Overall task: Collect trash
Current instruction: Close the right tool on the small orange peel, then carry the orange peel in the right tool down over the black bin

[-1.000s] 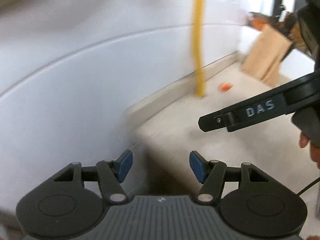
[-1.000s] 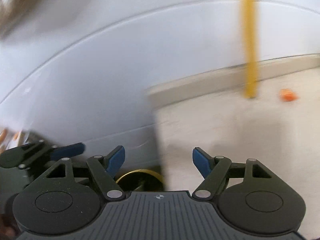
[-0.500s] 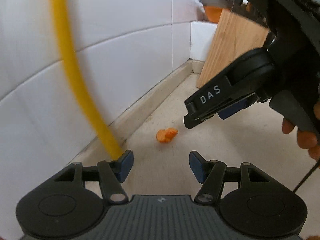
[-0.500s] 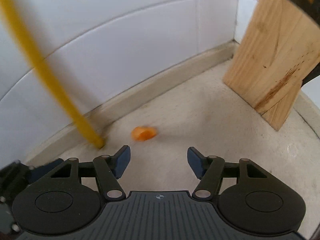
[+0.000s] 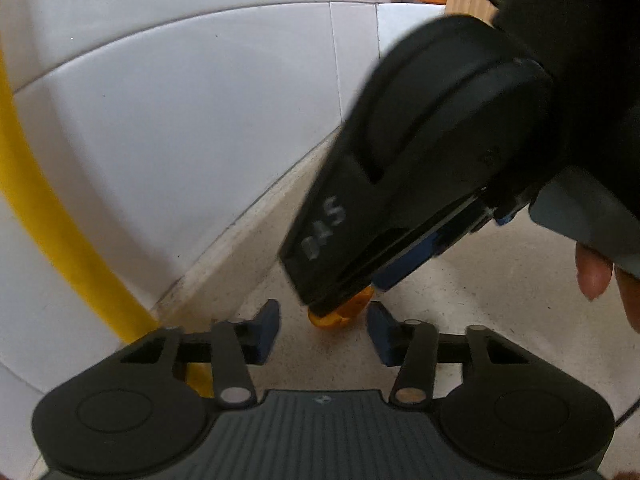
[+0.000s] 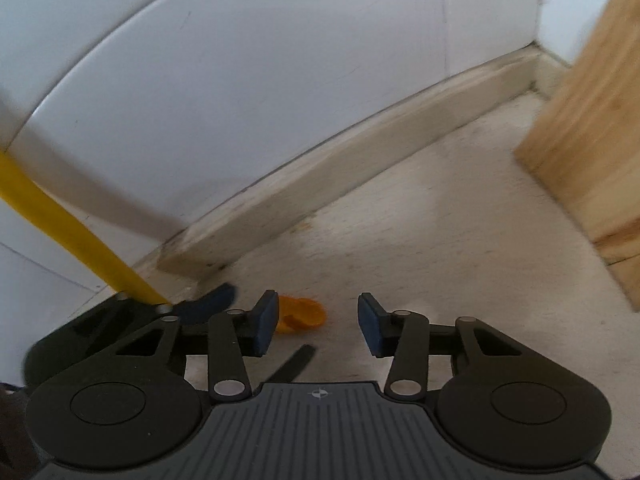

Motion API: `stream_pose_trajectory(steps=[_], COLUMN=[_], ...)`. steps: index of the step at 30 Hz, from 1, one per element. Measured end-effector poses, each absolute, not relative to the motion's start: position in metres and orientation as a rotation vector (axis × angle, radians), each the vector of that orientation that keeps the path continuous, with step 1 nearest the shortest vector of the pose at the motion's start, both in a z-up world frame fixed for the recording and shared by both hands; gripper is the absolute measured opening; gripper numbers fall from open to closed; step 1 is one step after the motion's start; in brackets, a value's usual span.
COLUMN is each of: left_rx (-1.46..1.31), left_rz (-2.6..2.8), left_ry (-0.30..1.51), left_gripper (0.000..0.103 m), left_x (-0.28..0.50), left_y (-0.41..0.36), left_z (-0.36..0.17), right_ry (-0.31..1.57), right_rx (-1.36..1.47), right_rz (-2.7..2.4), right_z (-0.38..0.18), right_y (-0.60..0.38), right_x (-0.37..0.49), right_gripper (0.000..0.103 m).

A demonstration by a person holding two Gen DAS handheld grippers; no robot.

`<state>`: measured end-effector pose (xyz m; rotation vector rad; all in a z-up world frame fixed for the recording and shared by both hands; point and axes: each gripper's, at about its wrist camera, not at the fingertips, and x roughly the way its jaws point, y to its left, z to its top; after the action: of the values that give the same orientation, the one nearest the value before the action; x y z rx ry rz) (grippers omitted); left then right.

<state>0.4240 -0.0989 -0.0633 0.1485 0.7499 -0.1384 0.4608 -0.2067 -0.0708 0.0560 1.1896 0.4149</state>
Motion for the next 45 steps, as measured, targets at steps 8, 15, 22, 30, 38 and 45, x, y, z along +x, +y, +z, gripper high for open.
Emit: stream_pose_trajectory(steps=[8,15,22,30,38,45], left_rx=[0.124,0.11,0.113,0.101,0.077,0.041], left_rz=[-0.155,-0.15,-0.154,-0.126,-0.041,0.042], left_ry=[0.736,0.706,0.688,0.655,0.635,0.65], left_gripper=[0.017,0.016,0.016,0.016,0.016,0.016], left_x=[0.428,0.414,0.399,0.362,0.298,0.217], left_y=[-0.096,-0.091,-0.087,-0.081,-0.054,-0.015], left_z=[-0.065,-0.055,-0.039,-0.021,-0.004,-0.003], right_ry=[1.221,1.187,1.162,1.129,1.107,1.102], right_rx=[0.052,0.048,0.056,0.042,0.009,-0.061], right_rz=[0.447,0.463,0.503,0.536,0.613,0.698], right_z=[-0.083,-0.073,-0.055,-0.029,-0.01,-0.003], right_y=[-0.196,-0.198,-0.208,-0.193,-0.16,-0.104], right_x=[0.469,0.461,0.444,0.421,0.382,0.321], right_gripper=[0.03,0.028,0.028,0.028,0.028,0.028])
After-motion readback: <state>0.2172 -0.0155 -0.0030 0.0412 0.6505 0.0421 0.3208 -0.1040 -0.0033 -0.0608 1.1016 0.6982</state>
